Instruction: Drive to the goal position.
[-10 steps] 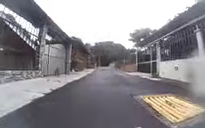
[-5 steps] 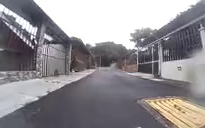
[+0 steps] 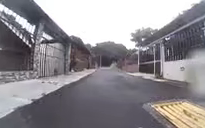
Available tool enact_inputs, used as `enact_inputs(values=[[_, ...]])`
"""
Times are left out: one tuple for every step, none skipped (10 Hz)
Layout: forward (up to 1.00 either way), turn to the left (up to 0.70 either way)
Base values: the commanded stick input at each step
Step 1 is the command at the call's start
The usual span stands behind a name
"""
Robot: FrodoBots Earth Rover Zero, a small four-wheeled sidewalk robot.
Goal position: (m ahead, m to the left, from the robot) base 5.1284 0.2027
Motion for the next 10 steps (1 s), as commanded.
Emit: enact_inputs(values=[[0.50,0.01],[0.50,0.01],[0.50,0.01],[0.50,0.01],[0.50,0.01],[0.50,0.01],[0.50,0.01],[0.50,0.01],[0.50,0.01],[0.50,0.01]])
